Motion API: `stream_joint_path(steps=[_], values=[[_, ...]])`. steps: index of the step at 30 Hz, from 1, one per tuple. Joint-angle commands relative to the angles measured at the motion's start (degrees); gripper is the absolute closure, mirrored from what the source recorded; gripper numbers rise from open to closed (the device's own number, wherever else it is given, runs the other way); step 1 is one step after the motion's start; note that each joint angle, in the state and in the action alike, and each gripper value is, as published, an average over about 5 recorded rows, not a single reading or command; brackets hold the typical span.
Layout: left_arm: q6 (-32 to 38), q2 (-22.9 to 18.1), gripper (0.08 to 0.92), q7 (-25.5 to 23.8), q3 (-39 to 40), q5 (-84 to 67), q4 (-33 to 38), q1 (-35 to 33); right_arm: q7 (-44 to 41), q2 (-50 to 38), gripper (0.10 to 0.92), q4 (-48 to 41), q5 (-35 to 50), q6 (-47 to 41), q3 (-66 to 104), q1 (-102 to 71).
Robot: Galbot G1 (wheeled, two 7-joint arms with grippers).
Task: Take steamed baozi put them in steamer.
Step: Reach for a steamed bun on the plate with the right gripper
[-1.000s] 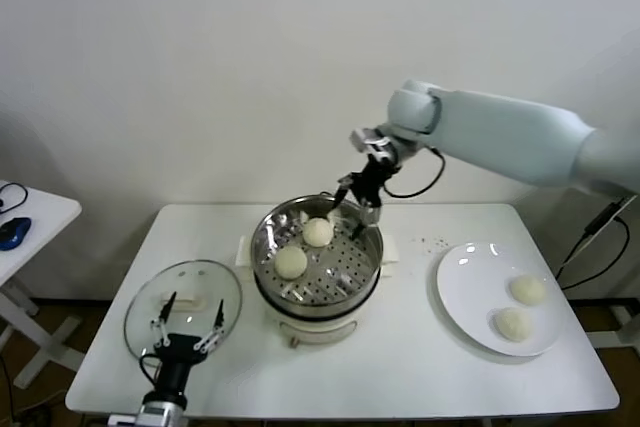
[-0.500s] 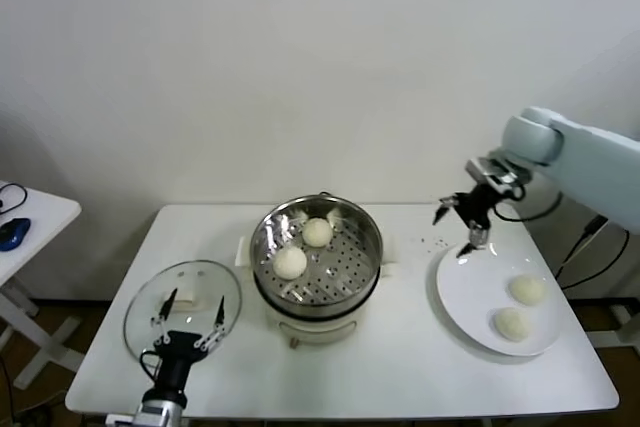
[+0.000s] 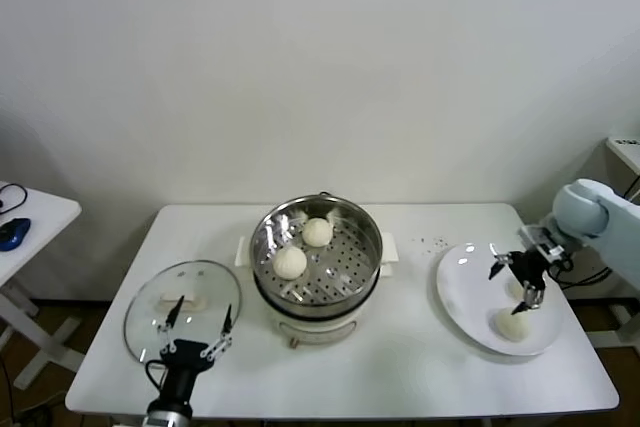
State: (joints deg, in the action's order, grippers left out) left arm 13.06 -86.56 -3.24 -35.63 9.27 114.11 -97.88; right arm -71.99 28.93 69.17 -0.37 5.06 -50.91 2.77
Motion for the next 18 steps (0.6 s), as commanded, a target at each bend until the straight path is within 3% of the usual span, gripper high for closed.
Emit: stream_joint_path(steps=[1, 18], values=[[0.27, 0.0, 0.177, -0.06, -0.21, 0.15, -0.11, -0.55, 1.71, -0.91, 0.203, -0.94, -6.3, 0.54, 4.96, -7.8], [0.62, 0.22, 0.177, 0.07, -0.78, -0.29, -1.19, -0.17, 2.8, 1.06, 0.203, -2.48, -7.18, 0.44, 4.34, -8.03]])
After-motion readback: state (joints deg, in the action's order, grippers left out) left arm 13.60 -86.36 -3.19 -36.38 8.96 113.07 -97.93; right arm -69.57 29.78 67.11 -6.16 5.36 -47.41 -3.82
